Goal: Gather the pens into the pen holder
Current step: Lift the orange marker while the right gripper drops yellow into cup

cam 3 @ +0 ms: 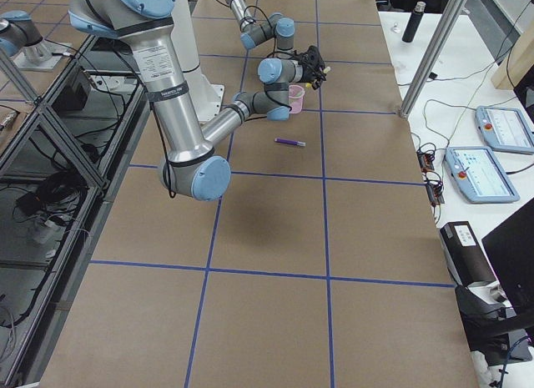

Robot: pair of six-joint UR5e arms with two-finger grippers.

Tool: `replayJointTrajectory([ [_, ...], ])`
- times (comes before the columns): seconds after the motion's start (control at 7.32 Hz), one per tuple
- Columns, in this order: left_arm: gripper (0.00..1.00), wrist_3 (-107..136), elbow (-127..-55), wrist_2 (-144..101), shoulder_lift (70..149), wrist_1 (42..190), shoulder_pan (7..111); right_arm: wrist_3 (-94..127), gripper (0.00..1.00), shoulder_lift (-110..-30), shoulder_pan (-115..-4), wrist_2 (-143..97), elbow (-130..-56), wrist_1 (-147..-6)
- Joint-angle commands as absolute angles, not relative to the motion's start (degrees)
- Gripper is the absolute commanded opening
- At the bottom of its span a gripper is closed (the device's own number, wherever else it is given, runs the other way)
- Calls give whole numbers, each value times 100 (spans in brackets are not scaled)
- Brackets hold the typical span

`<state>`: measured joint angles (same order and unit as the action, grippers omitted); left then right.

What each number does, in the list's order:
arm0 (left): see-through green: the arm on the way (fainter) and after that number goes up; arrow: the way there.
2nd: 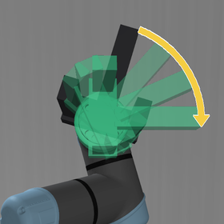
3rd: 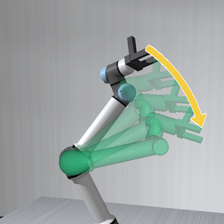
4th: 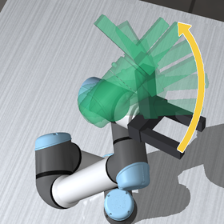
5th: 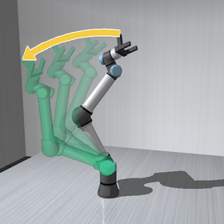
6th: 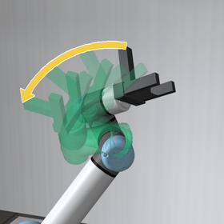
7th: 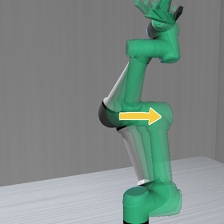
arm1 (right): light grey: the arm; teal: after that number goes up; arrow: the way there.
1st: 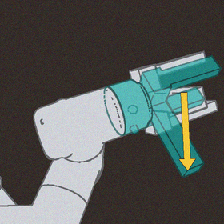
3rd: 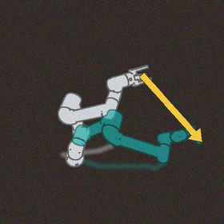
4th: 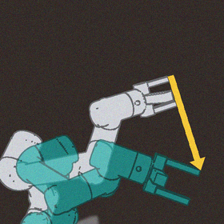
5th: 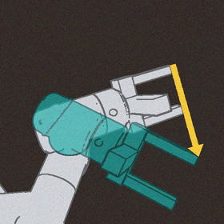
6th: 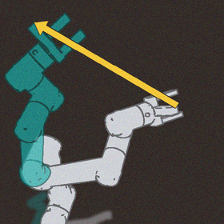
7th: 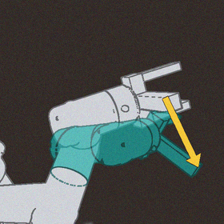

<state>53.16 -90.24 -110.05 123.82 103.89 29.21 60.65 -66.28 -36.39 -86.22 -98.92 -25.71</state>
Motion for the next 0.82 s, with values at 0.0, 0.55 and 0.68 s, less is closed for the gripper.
replayJointTrajectory([
  [0.0, 0, 5300, -9288, -11039, 12384, 10354, 3092, 6073, 0, -6592, -3630, -8622, -9888, -2593],
  [0.55, 0, 5247, -9887, -11820, 12278, 10301, 4365, 5934, 0, -6049, -3122, -7801, -9862, -3442],
  [0.68, 0, 5238, -9905, -12108, 12287, 10309, 4673, 5715, 0, -5899, -2772, -7335, -9800, -3611],
])
